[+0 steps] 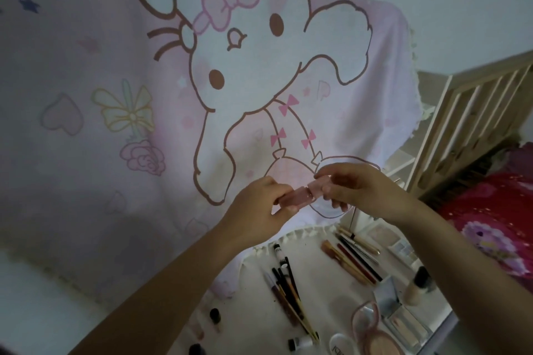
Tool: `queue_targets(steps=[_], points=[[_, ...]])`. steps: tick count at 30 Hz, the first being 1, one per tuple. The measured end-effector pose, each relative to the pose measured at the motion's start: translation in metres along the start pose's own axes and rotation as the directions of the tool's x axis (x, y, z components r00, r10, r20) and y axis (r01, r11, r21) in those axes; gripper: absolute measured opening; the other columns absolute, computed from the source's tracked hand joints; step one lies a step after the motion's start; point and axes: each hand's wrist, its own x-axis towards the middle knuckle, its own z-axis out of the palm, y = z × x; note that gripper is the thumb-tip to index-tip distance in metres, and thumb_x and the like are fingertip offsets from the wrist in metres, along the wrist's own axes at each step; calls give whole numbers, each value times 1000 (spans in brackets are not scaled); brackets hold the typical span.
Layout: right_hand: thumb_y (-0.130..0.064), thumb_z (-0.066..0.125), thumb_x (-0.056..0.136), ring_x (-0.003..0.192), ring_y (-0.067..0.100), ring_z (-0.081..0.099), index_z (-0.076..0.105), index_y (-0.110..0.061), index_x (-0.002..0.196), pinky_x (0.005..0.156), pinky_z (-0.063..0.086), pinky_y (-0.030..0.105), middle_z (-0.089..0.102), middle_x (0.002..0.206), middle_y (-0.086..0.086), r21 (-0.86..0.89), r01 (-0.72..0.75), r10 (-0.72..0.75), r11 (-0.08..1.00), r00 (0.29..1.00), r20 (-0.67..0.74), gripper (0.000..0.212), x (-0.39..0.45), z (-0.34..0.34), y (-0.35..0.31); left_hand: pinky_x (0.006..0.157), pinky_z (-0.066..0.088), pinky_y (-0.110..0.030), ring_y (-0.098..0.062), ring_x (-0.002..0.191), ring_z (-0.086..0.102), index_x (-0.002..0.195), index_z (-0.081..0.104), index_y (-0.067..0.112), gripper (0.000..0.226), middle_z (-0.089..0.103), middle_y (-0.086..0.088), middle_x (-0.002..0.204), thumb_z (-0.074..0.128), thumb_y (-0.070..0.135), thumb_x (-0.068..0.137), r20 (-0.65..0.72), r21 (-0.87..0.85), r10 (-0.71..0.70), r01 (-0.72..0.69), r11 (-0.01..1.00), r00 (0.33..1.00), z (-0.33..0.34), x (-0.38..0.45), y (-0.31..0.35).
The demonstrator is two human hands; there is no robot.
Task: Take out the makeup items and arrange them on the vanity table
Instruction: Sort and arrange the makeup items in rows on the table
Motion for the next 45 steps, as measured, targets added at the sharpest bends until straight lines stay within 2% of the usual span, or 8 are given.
queue_targets(steps=[4, 9, 15, 21, 25, 30, 34, 45], points=[[13, 59, 76, 71, 4, 62, 64, -25, 88, 65, 50, 15, 66, 76, -6, 184, 105, -111, 977, 994, 22, 40, -2, 4, 8, 64, 33, -9, -4, 70, 46, 94, 65, 11, 15, 53, 2, 79, 57, 22, 87, 45, -129, -51, 56, 990, 998, -3, -7, -4], [-49, 50, 77, 50, 8, 63, 59, -28, 79, 46, 48, 16, 65, 57, -6, 2, -82, 82, 997, 991, 105, 23, 4, 14, 1, 70, 39, -24, -16, 75, 49, 93, 64, 10, 16, 50, 0, 79, 58, 24, 87, 13, -24, -54, 54, 998, 998, -3, -14, -5], [12, 56, 80, 77, -1, 63, 62, -16, 84, 67, 49, 10, 66, 80, -7, -4, 209, -208, 978, 974, 85, 28, -5, 20, 7, 74, 43, -26, -15, 78, 49, 101, 62, 13, 20, 50, -1, 84, 57, 27, 87, 47, 26, -44, 42, 999, 998, 0, -25, -13], [-25, 46, 91, 45, 4, 58, 56, -25, 79, 43, 45, 13, 62, 62, -6, -45, -65, 69, 997, 992, 108, 16, 2, 25, 10, 60, 39, -25, -23, 65, 56, 84, 66, 5, 21, 59, -9, 72, 75, 19, 71, -57, 366, 166, -134, 921, 984, 0, -27, -6], [-4, 57, 85, 57, 0, 57, 57, -24, 76, 54, 48, 11, 60, 65, -12, -55, 70, -67, 996, 996, 67, 22, -2, 30, 15, 56, 45, -23, -20, 53, 57, 71, 68, 10, 29, 59, -3, 60, 86, 26, 54, -139, 510, 220, -120, 852, 966, 8, -32, -3], [2, 60, 80, 76, 3, 62, 54, -32, 92, 65, 52, 14, 60, 88, -8, 57, 74, -76, 996, 997, 34, 37, -3, 34, 19, 58, 46, -23, -19, 55, 59, 74, 70, 11, 30, 61, -3, 61, 85, 29, 55, -153, 522, 189, -83, 849, 970, 11, -35, -5], [-19, 47, 92, 42, 1, 52, 58, -28, 77, 44, 44, 17, 61, 54, -7, -29, -54, 56, 998, 997, 53, 21, 3, 39, 18, 58, 48, -23, -19, 56, 60, 74, 70, 11, 31, 62, -3, 62, 85, 29, 54, -149, 519, 193, -89, 850, 970, 13, -34, -8], [0, 58, 83, 59, 1, 60, 59, -8, 98, 60, 50, 12, 63, 71, -10, 82, 39, -41, 996, 999, 22, 17, 7, 46, 23, 54, 47, -29, -24, 56, 59, 76, 67, 6, 19, 60, -8, 63, 61, 23, 71, -207, 384, 98, -11, 923, 973, 22, -40, -24]])
